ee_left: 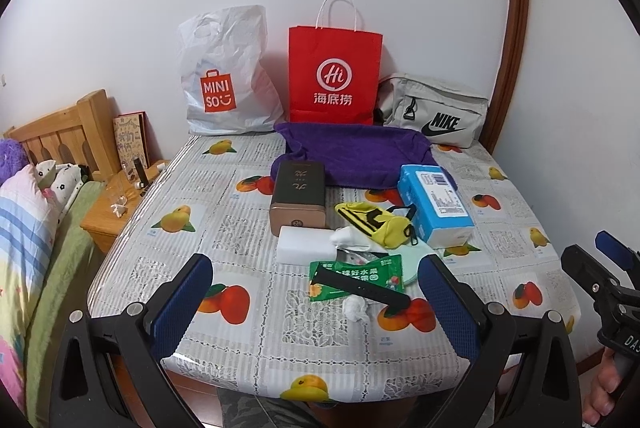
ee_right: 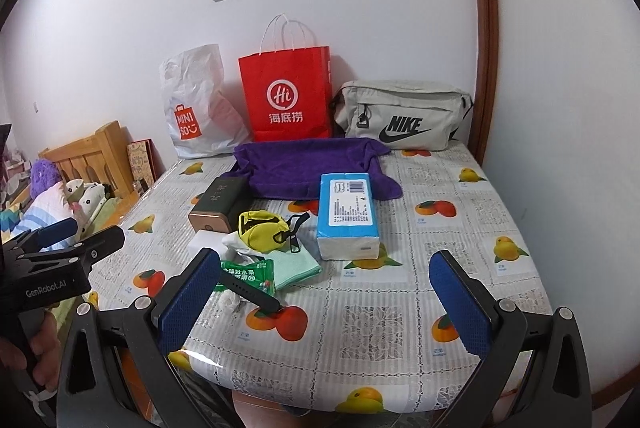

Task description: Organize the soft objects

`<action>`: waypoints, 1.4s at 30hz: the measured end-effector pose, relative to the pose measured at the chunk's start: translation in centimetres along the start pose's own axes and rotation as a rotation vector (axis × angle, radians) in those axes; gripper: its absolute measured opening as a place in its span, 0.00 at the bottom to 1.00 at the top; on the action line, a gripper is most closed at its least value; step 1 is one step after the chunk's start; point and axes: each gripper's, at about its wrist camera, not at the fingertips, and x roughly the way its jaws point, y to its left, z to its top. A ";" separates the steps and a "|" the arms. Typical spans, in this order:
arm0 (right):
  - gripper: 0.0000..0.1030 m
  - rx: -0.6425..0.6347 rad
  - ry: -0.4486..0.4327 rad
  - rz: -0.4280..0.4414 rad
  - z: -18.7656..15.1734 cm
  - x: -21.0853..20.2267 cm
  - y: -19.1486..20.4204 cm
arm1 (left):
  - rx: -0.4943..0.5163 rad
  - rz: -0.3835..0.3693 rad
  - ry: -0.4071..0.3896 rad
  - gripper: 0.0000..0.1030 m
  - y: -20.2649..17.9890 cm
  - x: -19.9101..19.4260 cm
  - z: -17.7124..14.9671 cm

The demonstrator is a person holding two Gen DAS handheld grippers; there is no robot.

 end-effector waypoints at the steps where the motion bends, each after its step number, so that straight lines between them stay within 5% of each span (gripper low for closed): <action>1: 1.00 0.000 0.004 0.006 -0.1 0.3 0.0 | -0.003 0.005 0.007 1.00 0.2 0.6 0.0; 21: 0.99 -0.094 0.137 0.136 -2.6 11.0 2.5 | -0.076 0.054 0.198 1.00 4.0 10.9 -2.4; 42: 0.99 -0.153 0.331 0.268 2.9 25.3 7.3 | -0.141 -0.008 0.270 1.00 8.0 17.7 -2.9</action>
